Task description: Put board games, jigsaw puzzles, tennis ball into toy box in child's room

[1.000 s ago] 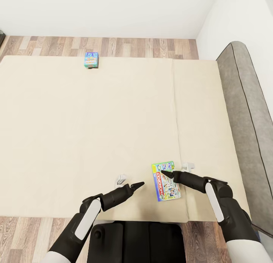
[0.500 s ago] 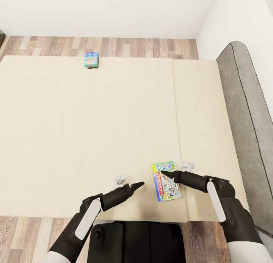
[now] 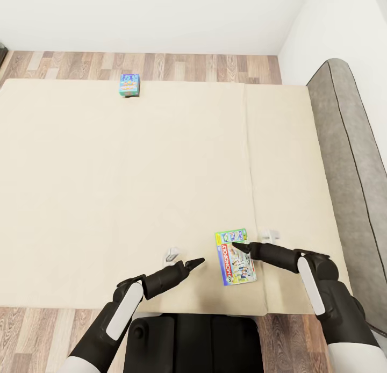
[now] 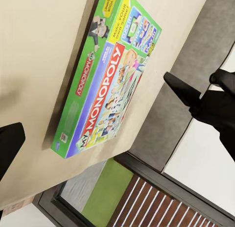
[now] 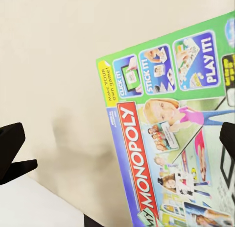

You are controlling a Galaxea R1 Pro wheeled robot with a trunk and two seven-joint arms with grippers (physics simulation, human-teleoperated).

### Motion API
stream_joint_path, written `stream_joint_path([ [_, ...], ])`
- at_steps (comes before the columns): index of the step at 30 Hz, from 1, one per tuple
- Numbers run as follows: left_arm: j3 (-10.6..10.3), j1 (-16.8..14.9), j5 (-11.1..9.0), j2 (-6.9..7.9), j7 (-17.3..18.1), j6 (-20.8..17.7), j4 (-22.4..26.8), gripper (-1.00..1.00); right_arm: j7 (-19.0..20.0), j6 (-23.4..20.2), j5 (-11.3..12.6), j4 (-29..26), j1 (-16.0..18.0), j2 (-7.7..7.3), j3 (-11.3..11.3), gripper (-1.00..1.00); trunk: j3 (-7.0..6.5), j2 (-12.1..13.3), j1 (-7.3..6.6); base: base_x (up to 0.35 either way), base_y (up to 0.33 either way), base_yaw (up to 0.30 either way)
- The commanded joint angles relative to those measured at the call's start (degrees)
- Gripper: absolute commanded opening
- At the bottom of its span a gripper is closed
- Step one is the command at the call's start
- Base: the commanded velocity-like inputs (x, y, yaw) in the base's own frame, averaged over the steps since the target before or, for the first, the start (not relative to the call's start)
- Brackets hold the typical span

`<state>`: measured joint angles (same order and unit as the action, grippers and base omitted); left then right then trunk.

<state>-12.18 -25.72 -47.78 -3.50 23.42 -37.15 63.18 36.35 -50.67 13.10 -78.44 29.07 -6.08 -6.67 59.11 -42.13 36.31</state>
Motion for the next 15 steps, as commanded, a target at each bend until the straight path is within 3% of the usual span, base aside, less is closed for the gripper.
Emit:
stream_joint_path([
  [1,0.1,0.0,-0.3,-0.02,0.0,-0.4,0.0,1.0,0.2,-0.3,0.0,0.0,0.0,0.0,-0.1,1.0,0.03,0.0,0.01,0.0,0.0,0.0],
  [15,0.1,0.0,-0.3,-0.02,0.0,-0.4,0.0,1.0,0.2,-0.4,0.1,-0.2,0.0,-1.85,-0.1,1.0,0.03,0.0,0.01,0.0,0.0,0.0],
])
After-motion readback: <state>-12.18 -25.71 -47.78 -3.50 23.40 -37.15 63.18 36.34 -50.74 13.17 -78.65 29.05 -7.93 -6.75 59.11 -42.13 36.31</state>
